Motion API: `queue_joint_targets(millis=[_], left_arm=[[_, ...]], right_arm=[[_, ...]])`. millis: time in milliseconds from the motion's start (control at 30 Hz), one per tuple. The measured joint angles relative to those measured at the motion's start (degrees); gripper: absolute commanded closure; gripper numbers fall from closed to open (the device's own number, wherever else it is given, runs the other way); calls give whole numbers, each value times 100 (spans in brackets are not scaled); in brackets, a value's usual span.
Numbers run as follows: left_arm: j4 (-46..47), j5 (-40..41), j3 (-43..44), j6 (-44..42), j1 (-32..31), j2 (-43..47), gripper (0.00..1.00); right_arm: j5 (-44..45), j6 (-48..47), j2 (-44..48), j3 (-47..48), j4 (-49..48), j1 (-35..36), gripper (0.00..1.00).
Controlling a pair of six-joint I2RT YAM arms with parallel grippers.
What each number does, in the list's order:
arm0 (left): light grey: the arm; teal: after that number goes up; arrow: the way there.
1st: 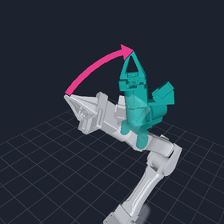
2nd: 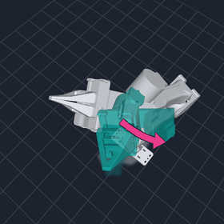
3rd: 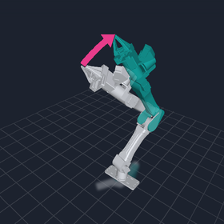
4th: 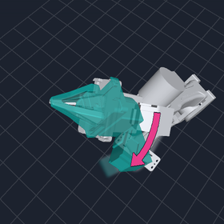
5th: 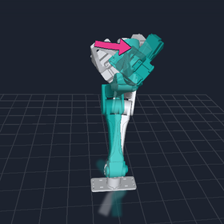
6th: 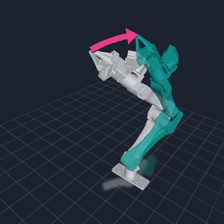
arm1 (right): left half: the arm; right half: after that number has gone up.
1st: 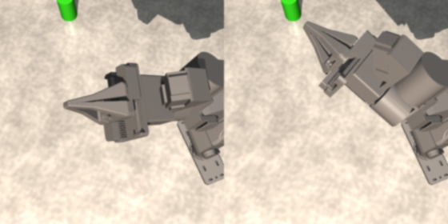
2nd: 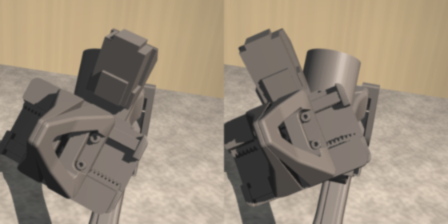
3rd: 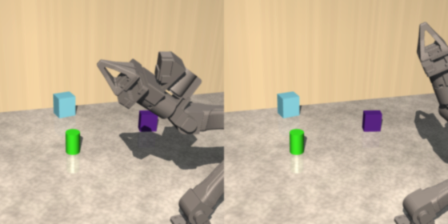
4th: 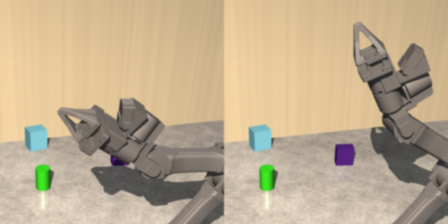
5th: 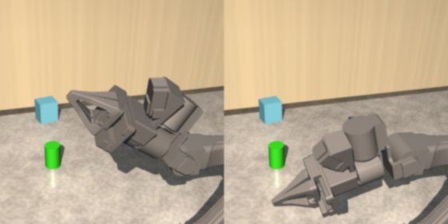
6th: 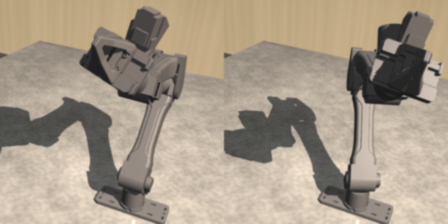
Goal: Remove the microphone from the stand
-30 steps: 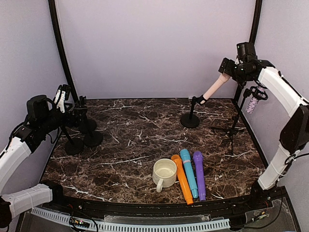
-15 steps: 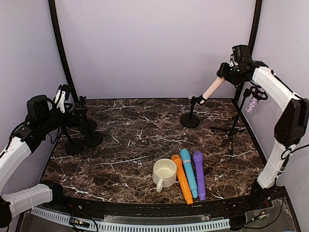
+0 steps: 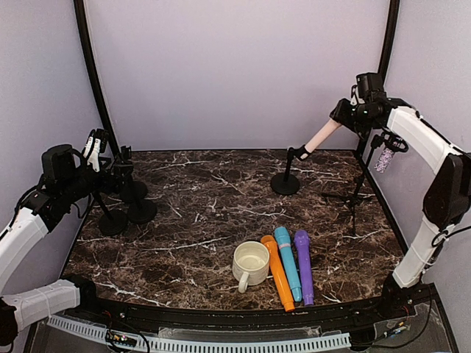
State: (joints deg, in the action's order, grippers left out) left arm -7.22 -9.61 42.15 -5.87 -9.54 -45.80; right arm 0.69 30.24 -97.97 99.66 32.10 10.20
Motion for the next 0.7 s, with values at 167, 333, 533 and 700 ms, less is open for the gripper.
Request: queue_joint_targets(millis=[167, 333, 533, 700], left_arm=[[2, 2, 0, 0, 0, 0, 12], [11, -9, 0, 0, 0, 0, 12], [81, -216, -2, 0, -96, -4, 12], [149, -321, -42, -46, -748, -79, 12]], right_arm=[[-46, 125, 52, -37, 9, 444, 82], [-111, 310, 120, -120, -13, 1191, 83], [-131, 415, 118, -120, -15, 2098, 83], [-42, 490, 114, -118, 7, 2809, 83]])
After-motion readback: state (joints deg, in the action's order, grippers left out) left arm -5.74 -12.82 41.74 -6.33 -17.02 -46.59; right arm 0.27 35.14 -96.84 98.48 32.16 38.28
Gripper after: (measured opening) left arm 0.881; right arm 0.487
